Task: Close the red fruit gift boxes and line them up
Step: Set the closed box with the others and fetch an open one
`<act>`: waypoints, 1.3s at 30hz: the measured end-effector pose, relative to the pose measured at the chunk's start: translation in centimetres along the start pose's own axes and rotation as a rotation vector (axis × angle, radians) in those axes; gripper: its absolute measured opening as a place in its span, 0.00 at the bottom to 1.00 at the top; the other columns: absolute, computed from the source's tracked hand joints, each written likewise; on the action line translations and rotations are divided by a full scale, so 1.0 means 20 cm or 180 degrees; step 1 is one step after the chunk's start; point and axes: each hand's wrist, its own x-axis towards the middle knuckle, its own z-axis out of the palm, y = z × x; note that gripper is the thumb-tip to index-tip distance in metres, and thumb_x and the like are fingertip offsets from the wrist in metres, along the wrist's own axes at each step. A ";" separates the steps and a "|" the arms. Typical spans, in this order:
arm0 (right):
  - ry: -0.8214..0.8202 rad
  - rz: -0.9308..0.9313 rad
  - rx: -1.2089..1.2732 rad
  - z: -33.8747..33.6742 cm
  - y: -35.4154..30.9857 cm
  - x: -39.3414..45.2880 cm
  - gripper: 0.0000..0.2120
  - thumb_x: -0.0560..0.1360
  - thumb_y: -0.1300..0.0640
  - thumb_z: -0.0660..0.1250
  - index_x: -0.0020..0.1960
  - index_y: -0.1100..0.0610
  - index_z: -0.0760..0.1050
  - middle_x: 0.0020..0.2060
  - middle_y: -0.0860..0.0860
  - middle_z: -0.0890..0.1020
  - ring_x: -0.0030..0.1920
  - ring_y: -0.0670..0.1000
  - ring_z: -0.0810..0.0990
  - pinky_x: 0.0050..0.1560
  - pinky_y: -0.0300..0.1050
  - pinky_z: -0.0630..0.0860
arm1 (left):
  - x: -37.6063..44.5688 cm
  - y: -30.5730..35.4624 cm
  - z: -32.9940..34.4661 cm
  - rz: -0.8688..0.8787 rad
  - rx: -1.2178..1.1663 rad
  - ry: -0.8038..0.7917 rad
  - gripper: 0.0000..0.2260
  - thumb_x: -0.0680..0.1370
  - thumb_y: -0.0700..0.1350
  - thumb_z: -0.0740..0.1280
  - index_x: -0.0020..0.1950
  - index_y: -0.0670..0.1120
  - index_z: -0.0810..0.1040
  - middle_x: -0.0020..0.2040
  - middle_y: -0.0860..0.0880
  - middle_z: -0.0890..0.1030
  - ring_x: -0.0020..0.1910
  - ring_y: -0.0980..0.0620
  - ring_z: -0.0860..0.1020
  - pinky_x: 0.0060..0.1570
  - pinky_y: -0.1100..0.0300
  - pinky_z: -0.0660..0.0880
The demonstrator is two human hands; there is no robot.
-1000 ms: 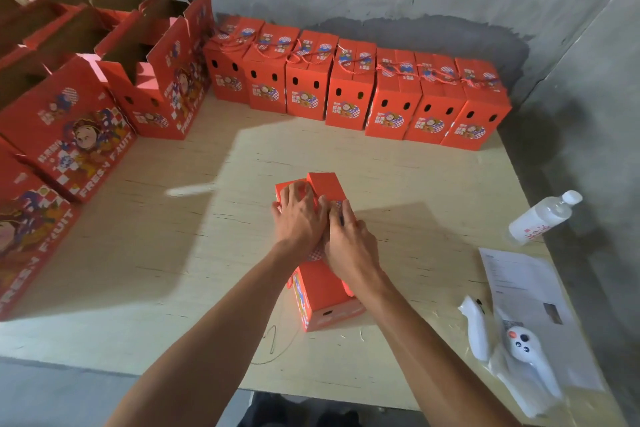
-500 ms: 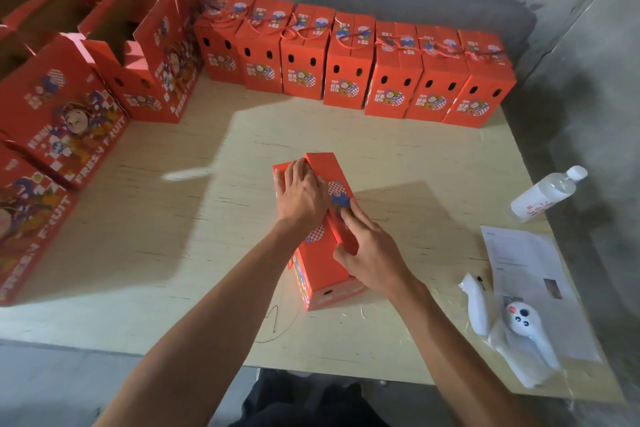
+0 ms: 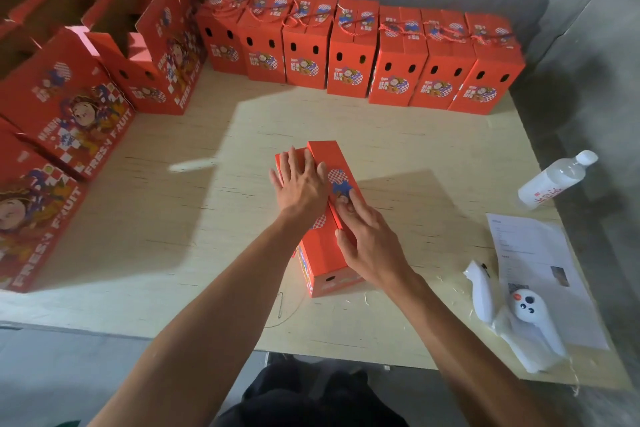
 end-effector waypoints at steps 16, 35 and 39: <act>0.0287 -0.0050 -0.0039 0.05 0.02 -0.03 0.23 0.85 0.48 0.54 0.79 0.48 0.67 0.81 0.48 0.61 0.75 0.52 0.68 0.57 0.49 0.80 | -0.02 -0.05 0.02 -0.0182 -0.0733 0.0273 0.32 0.84 0.60 0.55 0.82 0.44 0.52 0.84 0.44 0.45 0.78 0.34 0.58 0.73 0.39 0.65; -0.0048 0.0885 0.0608 0.02 0.01 0.00 0.34 0.84 0.44 0.60 0.83 0.55 0.51 0.81 0.52 0.62 0.74 0.53 0.70 0.60 0.49 0.75 | -0.05 -0.09 0.03 -0.0388 -0.1786 0.0528 0.48 0.76 0.59 0.74 0.84 0.45 0.46 0.82 0.42 0.57 0.81 0.42 0.59 0.76 0.42 0.64; -0.0214 0.1545 0.1083 -0.02 0.00 0.03 0.38 0.80 0.36 0.64 0.82 0.52 0.55 0.75 0.50 0.71 0.70 0.54 0.75 0.60 0.50 0.73 | -0.05 -0.13 0.04 -0.0962 -0.2368 0.0359 0.46 0.67 0.64 0.79 0.76 0.45 0.63 0.70 0.44 0.74 0.70 0.43 0.74 0.69 0.42 0.73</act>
